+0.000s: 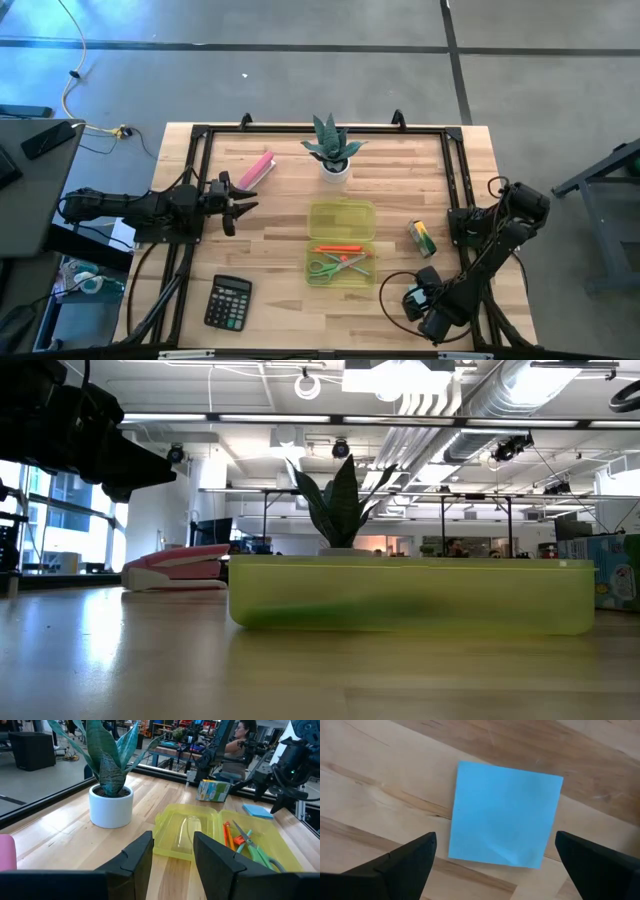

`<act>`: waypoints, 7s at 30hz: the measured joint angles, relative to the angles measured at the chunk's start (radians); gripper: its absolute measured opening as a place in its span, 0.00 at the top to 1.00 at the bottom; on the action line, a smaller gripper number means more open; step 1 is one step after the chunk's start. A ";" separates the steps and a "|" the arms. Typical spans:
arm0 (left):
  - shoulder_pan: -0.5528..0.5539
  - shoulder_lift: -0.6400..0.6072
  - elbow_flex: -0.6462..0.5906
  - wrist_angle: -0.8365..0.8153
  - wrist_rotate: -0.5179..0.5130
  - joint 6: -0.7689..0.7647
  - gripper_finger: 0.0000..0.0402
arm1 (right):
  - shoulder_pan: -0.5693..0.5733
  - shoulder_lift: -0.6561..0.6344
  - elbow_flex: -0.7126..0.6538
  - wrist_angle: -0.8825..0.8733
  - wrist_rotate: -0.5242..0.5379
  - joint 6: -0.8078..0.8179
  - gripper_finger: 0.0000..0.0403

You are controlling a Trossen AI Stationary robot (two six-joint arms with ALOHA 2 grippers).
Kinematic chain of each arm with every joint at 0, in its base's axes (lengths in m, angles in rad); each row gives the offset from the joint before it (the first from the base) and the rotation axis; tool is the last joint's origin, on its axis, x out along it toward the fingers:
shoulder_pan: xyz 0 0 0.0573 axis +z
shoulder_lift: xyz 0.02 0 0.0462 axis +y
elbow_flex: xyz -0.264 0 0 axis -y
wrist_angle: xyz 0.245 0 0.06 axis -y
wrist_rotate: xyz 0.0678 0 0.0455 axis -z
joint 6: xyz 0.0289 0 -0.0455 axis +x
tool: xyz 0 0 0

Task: Pack school essentials
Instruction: Put the blue sticky note into the supply box, then put the box of crayons into the supply box

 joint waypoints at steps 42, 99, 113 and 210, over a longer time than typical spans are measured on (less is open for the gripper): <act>0.000 0.000 0.000 0.000 0.000 0.000 0.67 | -0.009 0.092 0.000 0.053 0.034 0.051 0.16; 0.000 0.000 0.000 0.000 0.000 0.000 0.67 | -0.590 0.206 0.320 0.072 0.061 -1.649 0.16; 0.000 0.000 0.000 0.000 0.000 0.000 0.67 | -0.571 0.208 0.320 0.043 0.059 -1.565 0.01; 0.000 0.000 0.000 0.000 0.000 0.000 0.67 | -0.352 -0.103 0.095 -0.377 0.382 -0.547 0.76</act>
